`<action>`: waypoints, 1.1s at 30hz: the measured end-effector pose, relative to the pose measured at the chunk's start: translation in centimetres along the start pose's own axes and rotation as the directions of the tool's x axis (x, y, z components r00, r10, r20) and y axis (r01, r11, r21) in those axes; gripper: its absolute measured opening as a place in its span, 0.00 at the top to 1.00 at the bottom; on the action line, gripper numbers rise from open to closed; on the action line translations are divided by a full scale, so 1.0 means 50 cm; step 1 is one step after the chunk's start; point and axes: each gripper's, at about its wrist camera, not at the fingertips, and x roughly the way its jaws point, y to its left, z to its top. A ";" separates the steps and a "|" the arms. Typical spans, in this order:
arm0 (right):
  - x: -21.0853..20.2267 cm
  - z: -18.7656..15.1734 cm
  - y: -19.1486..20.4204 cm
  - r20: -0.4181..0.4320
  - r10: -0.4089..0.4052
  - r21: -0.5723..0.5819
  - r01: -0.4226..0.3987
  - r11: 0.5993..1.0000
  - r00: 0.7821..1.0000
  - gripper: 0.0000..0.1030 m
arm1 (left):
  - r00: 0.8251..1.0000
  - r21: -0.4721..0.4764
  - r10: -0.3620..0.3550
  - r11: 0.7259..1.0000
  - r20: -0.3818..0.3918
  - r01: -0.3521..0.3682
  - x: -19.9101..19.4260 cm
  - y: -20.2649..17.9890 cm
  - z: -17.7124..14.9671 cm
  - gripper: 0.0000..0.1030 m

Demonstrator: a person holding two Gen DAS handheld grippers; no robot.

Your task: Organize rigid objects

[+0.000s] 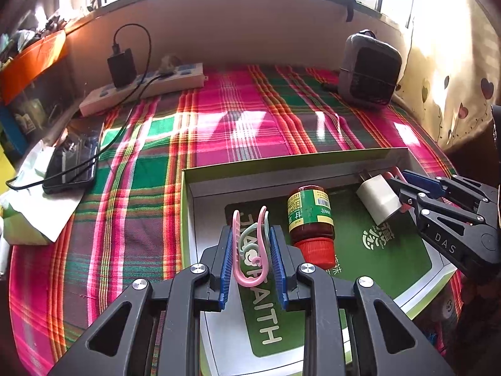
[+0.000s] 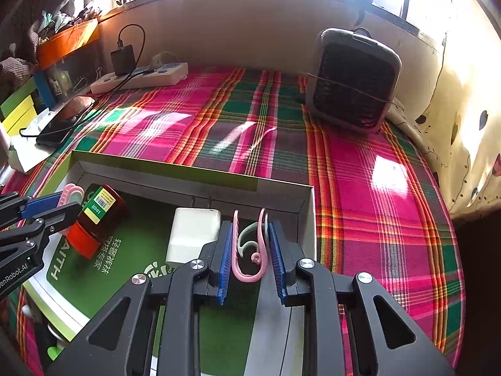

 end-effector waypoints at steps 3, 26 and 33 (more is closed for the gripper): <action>0.000 0.001 0.001 0.000 -0.003 0.001 0.003 1.000 1.000 0.76 | 1.000 0.001 0.002 1.000 -0.001 -0.002 0.000 0.000 0.000 0.78; -0.046 -0.012 -0.004 0.063 0.019 0.047 -0.022 0.999 0.998 0.69 | 0.996 0.008 0.050 0.999 0.068 -0.050 -0.058 -0.007 -0.015 0.69; -0.077 -0.025 -0.001 0.094 0.028 0.059 -0.034 0.998 0.995 0.68 | 0.992 0.024 0.058 0.998 0.116 -0.062 -0.098 -0.022 -0.025 0.68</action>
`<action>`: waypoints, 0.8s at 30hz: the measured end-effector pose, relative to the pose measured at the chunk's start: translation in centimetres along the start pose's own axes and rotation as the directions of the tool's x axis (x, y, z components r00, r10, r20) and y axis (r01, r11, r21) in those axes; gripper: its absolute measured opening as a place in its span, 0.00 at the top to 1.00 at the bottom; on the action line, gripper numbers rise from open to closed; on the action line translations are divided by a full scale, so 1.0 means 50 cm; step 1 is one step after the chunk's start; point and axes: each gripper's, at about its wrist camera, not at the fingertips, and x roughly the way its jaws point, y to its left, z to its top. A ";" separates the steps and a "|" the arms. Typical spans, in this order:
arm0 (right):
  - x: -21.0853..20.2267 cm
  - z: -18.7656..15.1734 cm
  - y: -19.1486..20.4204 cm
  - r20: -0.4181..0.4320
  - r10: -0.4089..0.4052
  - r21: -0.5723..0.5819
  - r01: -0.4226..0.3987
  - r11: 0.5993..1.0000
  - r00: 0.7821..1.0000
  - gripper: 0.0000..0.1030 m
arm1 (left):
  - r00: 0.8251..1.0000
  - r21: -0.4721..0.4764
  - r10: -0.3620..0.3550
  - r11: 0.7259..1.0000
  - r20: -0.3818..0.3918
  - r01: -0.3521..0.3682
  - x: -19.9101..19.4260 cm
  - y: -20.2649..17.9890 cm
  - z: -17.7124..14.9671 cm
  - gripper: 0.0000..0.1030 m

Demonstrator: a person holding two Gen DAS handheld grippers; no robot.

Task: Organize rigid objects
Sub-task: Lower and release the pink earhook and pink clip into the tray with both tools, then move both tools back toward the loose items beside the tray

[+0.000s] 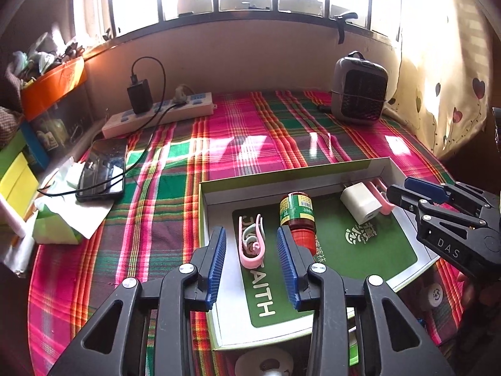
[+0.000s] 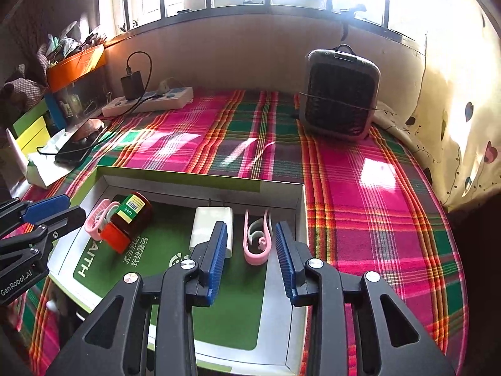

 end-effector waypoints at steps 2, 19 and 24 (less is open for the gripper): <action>-0.010 -0.003 0.000 0.010 0.003 0.006 -0.003 1.000 1.000 0.68 | 1.000 -0.001 0.002 1.000 0.008 -0.002 -0.011 -0.001 -0.003 0.68; -0.080 -0.050 0.002 0.037 0.016 0.035 -0.018 0.999 0.999 0.67 | 1.000 -0.022 0.010 1.000 0.025 -0.009 -0.070 0.002 -0.039 0.67; -0.102 -0.063 0.004 0.048 0.018 0.046 -0.020 0.999 0.999 0.67 | 0.999 -0.027 0.008 1.000 0.043 -0.007 -0.097 0.001 -0.047 0.67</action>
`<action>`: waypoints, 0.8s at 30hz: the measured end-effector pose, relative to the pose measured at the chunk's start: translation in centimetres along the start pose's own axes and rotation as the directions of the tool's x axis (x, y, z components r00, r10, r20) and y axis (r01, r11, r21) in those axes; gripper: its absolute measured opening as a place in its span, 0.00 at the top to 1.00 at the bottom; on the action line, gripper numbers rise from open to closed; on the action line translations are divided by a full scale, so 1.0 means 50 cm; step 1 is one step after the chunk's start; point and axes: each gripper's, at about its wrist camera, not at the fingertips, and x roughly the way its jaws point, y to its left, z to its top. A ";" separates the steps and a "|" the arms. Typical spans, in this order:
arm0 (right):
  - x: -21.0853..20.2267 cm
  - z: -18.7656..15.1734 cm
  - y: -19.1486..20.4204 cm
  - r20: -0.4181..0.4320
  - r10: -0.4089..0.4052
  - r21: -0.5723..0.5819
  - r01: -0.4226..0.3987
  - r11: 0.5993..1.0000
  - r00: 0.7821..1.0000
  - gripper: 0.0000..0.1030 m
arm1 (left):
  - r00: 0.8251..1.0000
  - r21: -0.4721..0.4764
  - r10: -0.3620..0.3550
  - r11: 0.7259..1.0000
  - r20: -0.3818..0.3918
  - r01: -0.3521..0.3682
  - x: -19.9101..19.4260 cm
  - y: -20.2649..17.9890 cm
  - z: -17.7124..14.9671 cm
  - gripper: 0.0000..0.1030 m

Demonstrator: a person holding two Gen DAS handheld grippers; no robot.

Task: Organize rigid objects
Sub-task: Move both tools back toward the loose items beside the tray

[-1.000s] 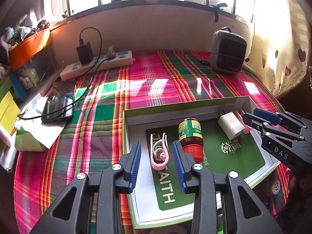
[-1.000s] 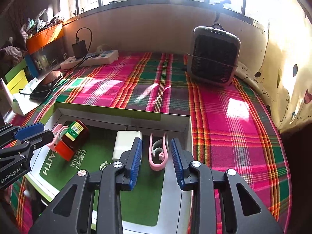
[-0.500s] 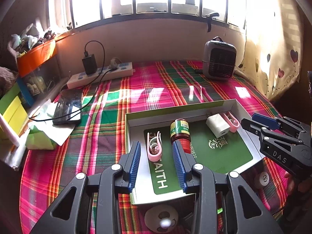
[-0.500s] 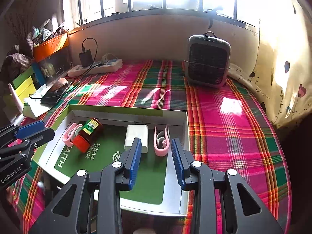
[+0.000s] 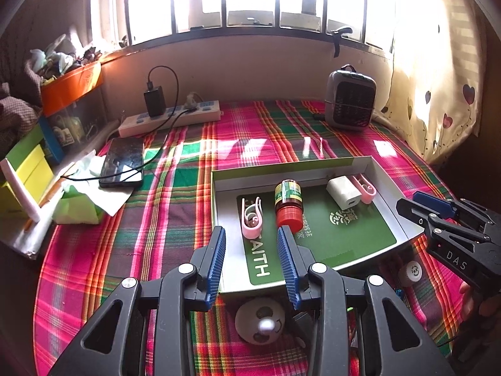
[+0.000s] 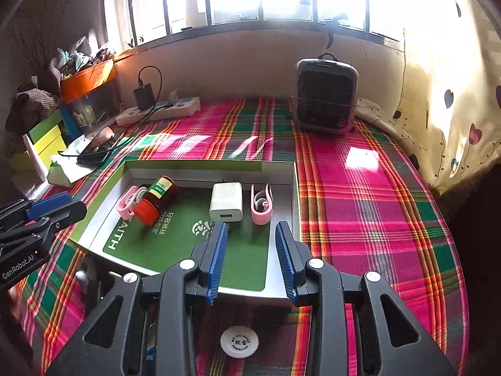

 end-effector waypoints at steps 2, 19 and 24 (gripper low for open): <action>-0.010 -0.007 0.001 0.004 0.004 0.001 -0.004 1.000 1.000 0.67 | 1.000 0.000 -0.003 1.000 0.006 0.003 -0.011 -0.002 -0.004 0.67; -0.070 -0.070 0.032 -0.002 0.014 -0.002 -0.014 1.000 1.000 0.67 | 0.999 0.021 0.010 1.000 0.044 -0.011 -0.074 -0.002 -0.054 0.67; -0.074 -0.093 0.045 -0.027 0.046 0.008 -0.046 0.999 0.999 0.67 | 1.000 -0.025 -0.011 1.000 0.012 0.011 -0.069 0.026 -0.080 0.67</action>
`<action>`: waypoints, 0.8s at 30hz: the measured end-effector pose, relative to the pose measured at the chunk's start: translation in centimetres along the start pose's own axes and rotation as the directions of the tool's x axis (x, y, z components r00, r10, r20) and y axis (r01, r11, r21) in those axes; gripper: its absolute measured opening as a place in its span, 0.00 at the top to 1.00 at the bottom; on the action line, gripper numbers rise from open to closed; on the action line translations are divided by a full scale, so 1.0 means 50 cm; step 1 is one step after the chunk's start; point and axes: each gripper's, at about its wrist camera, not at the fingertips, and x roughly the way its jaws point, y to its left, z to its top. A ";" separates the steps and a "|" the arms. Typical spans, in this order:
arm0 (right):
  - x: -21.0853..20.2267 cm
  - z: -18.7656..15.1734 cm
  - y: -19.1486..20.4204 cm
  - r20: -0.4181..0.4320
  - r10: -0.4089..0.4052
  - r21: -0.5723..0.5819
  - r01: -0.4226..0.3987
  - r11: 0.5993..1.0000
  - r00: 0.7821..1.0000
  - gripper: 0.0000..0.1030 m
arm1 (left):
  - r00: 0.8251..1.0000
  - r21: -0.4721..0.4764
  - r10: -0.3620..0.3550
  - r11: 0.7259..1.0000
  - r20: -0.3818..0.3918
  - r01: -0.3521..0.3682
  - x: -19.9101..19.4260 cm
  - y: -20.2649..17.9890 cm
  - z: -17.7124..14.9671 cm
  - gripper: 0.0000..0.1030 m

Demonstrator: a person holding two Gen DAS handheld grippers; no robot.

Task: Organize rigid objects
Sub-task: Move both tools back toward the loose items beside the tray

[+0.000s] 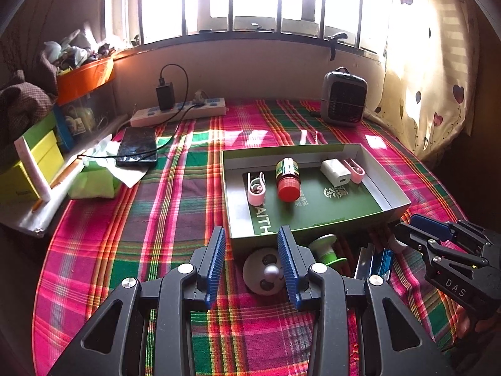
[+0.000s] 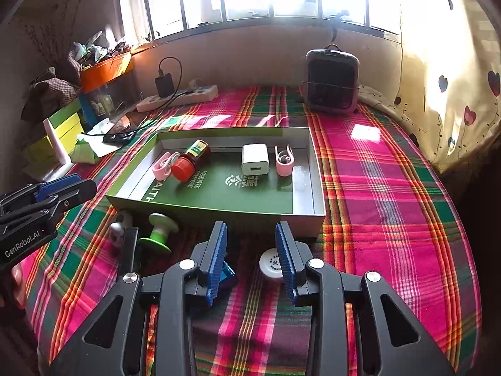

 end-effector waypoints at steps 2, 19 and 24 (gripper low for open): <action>0.001 -0.011 0.004 -0.014 0.011 0.006 -0.010 1.000 1.000 0.67 | 1.000 -0.020 -0.001 1.000 -0.013 0.001 0.003 0.016 -0.010 0.67; 0.020 -0.043 0.066 -0.068 0.034 -0.005 -0.035 0.999 0.997 0.52 | 0.996 -0.096 -0.038 0.995 -0.078 0.031 0.027 0.077 -0.058 0.67; 0.025 -0.052 0.065 -0.090 0.004 0.000 -0.004 1.000 0.996 0.51 | 0.995 -0.099 -0.057 0.994 -0.081 0.048 0.031 0.081 -0.059 0.67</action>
